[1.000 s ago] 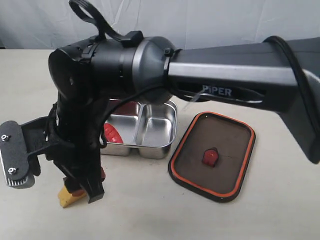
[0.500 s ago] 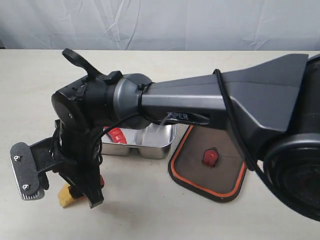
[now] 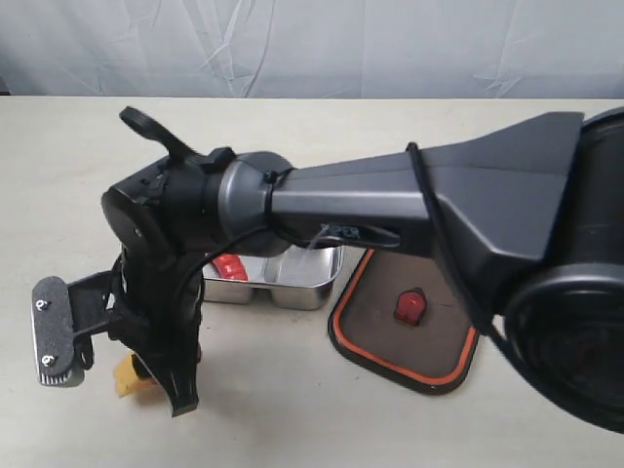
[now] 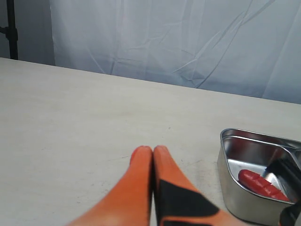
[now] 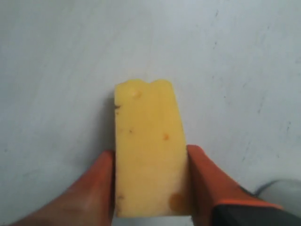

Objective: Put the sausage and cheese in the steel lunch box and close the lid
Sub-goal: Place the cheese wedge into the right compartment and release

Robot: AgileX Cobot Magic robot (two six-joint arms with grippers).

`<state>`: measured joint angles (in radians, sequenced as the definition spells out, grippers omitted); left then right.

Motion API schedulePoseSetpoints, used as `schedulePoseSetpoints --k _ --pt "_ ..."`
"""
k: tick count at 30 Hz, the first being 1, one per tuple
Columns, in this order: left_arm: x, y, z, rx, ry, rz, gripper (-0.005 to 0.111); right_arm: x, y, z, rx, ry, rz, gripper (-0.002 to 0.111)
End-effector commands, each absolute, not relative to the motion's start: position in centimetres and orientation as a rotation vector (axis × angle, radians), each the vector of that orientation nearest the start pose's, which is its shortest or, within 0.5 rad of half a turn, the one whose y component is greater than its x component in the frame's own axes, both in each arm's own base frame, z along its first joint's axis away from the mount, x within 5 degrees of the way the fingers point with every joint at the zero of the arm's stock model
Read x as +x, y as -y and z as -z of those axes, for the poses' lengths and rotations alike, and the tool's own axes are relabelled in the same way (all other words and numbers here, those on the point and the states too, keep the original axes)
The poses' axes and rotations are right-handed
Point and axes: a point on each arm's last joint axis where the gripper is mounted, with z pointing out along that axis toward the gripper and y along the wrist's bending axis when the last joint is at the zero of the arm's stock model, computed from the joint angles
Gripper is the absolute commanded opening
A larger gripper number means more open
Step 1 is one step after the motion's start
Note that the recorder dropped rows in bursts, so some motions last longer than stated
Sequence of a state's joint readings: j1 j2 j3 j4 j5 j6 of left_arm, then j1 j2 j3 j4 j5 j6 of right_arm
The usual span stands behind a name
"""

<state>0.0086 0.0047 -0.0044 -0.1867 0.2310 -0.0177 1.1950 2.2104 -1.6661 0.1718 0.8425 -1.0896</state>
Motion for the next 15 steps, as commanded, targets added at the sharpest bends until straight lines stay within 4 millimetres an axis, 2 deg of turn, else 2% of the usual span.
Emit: schedulePoseSetpoints --k 1,5,8,11,15 --pt "5.6 0.4 -19.3 -0.148 -1.706 0.182 0.000 15.7 -42.3 -19.5 -2.463 -1.345 -0.206 0.000" --pt "5.6 0.4 -19.3 -0.148 -1.706 0.182 0.000 17.4 -40.9 -22.6 -2.348 -1.421 -0.185 0.000" --pt "5.6 0.4 -19.3 -0.148 -1.706 0.182 0.000 20.2 -39.1 -24.2 -2.205 -1.574 -0.146 0.000" --pt "5.6 0.4 -19.3 -0.148 -1.706 0.182 0.000 23.6 -36.8 -25.1 -2.038 -1.769 -0.143 0.000" --pt "5.6 0.4 -19.3 -0.148 -1.706 0.182 0.000 27.0 -33.9 -25.0 -1.829 -2.034 -0.159 0.000"
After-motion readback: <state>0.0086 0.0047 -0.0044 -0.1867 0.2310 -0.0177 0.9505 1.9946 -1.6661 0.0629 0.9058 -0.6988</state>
